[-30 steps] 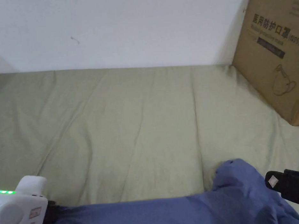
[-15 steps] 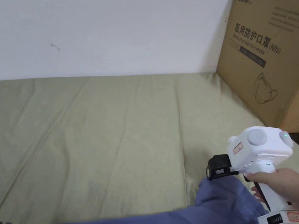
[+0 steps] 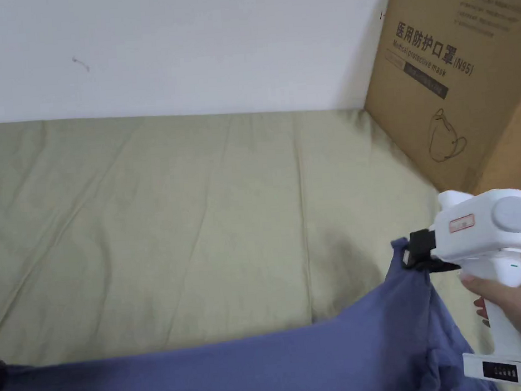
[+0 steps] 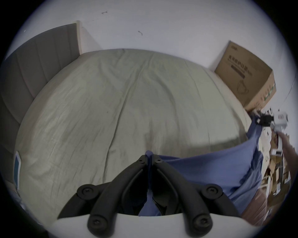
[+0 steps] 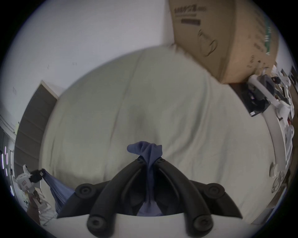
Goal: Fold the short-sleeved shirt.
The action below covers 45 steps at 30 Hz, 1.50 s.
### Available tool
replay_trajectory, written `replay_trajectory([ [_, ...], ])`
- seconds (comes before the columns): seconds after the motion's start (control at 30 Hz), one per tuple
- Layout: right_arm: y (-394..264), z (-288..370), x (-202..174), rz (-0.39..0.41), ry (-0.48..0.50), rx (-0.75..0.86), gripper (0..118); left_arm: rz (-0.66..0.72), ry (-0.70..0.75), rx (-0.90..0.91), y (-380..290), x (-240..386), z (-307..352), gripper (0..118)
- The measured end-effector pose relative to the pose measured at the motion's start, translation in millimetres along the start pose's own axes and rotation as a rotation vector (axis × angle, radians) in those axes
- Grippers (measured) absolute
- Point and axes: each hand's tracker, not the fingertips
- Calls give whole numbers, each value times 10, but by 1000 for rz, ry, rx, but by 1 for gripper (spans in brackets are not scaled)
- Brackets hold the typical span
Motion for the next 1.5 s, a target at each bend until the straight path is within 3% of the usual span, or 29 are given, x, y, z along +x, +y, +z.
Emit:
replay_trajectory([
  [0.13,-132,407,62,-62,-1,114,6,-30,3,107,96,77,137,3],
  [0.3,-367,790,242,-105,11,146,7,-53,-48,135,137,141,397,3],
  [0.47,-1011,1290,442,-122,35,100,7,-97,-69,59,-192,37,661,3],
  [0.63,-1947,1570,748,-124,1,-65,6,-34,-110,-75,-866,-182,912,3],
  [0.8,-2426,1272,993,-128,-55,-158,7,-10,-115,-204,-1390,-213,837,3],
  [0.87,-2437,1044,979,-89,-91,-171,7,-30,-135,-264,-1470,-195,713,3],
  [1.03,-2406,876,872,-71,-109,-178,9,-35,-113,-209,-1444,-140,721,4],
  [1.07,-2383,899,863,-70,-118,-177,29,-12,-122,-200,-1421,-151,760,18],
  [1.1,-2367,928,857,-63,-120,-165,63,-6,-119,-190,-1400,-144,809,44],
  [1.13,-2337,991,823,-48,-108,-141,98,-1,-131,-182,-1373,-124,868,83],
  [1.17,-2292,1079,780,-34,-60,-102,118,-2,-142,-178,-1346,-80,925,118],
  [1.23,-2173,1338,664,-13,-27,-17,118,-18,-192,-69,-1329,16,1128,111],
  [1.33,-2046,1691,376,32,52,116,118,-26,-184,96,-1067,274,1390,112],
  [1.43,-2157,2175,-234,186,32,504,117,-23,-221,322,-954,619,1680,112],
  [1.5,-2370,2322,-455,280,-34,840,117,-115,-160,586,-1040,921,1912,112],
])
